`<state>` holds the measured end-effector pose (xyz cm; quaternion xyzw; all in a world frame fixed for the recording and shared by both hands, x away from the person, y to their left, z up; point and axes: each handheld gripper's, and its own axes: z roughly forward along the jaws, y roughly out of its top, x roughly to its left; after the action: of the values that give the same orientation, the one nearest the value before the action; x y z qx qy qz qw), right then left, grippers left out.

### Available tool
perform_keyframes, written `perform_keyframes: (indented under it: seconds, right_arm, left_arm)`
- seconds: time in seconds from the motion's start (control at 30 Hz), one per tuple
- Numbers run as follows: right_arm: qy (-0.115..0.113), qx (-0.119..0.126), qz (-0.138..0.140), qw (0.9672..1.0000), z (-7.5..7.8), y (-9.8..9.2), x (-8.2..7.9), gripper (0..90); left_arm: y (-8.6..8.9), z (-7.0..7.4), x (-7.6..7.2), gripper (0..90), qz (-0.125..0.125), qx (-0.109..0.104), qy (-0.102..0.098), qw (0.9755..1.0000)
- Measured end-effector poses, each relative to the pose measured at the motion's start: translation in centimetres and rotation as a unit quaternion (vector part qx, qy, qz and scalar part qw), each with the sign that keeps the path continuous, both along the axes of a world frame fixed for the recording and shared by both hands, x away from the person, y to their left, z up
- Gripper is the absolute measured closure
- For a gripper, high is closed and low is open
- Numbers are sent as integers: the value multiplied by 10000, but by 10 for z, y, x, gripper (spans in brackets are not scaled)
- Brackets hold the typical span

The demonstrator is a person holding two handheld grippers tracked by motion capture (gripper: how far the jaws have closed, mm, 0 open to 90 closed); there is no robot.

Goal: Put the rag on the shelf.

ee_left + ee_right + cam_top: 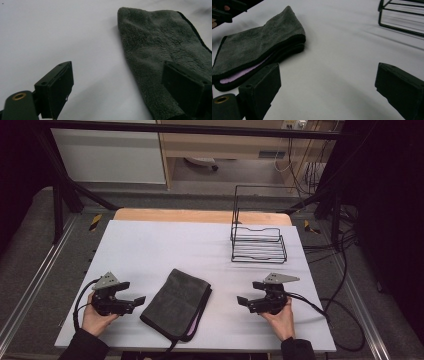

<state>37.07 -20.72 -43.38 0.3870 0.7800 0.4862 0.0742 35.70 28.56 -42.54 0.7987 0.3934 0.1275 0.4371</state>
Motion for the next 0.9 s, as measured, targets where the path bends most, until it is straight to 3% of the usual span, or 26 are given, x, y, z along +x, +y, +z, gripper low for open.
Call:
perform_keyframes:
  seconds: [0.37,0.43,0.67,0.9]
  right_arm:
    - [28,6,52,10000,6,32,6,112]
    - [4,-48,74,10000,7,40,8,124]
    - [91,-173,153,9997,5,72,19,209]
    - [255,-325,168,9990,-4,105,39,364]
  left_arm:
    - [-21,1,-9,241,-210,99,234,9995]
    - [-24,0,-11,302,-227,103,323,9992]
    - [-32,-7,-19,395,-321,309,566,9974]
    - [-33,-13,-21,510,-323,370,871,9950]
